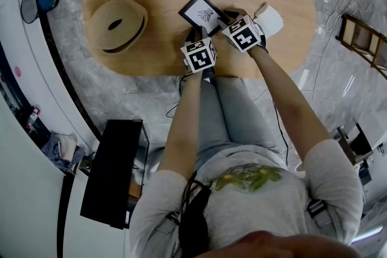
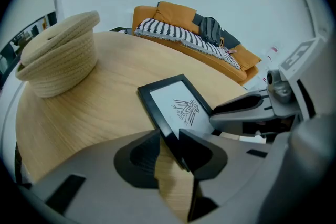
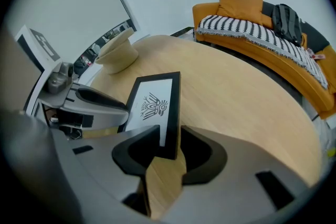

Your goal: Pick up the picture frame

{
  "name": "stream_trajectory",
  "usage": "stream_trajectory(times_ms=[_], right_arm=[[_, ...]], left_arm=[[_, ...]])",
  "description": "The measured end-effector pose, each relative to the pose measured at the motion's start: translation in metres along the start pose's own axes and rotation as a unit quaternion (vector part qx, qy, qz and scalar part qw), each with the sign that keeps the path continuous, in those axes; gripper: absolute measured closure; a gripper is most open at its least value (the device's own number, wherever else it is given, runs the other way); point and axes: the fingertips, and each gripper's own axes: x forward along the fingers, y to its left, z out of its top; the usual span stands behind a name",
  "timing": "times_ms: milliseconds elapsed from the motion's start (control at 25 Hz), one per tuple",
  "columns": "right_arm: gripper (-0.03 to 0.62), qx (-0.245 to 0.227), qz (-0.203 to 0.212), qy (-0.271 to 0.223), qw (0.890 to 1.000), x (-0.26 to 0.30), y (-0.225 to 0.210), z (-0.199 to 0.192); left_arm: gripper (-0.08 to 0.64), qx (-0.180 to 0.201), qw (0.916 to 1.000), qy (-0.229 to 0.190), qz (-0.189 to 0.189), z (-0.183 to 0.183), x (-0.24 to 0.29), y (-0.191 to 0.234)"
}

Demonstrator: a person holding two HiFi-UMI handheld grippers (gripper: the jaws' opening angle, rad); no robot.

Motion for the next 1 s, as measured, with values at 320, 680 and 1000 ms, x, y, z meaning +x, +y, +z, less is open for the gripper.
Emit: stream_trajectory(times_ms=[320,680,1000], right_arm=[[0.466,0.014,-0.002,0.009,1.0,0.0045,-0.003,-0.0078],[0.471,0.013,-0.01,-0.002,1.0,0.0058,0.0,-0.0074],[0.482,0.017,-0.003,-0.018,1.0,0.0036,-0.0007,-0.0059]], left_arm=[[0.433,0.029,0.9993,-0.021,-0.01,-0.0005,0.0012,-0.0037],[0.445,-0.045,0.9989,-0.011,-0.008,-0.0029,0.001,-0.0008],[0.46,-0.109,0.9939,0.002,-0.016,-0.0026,0.0011,-0.0011]])
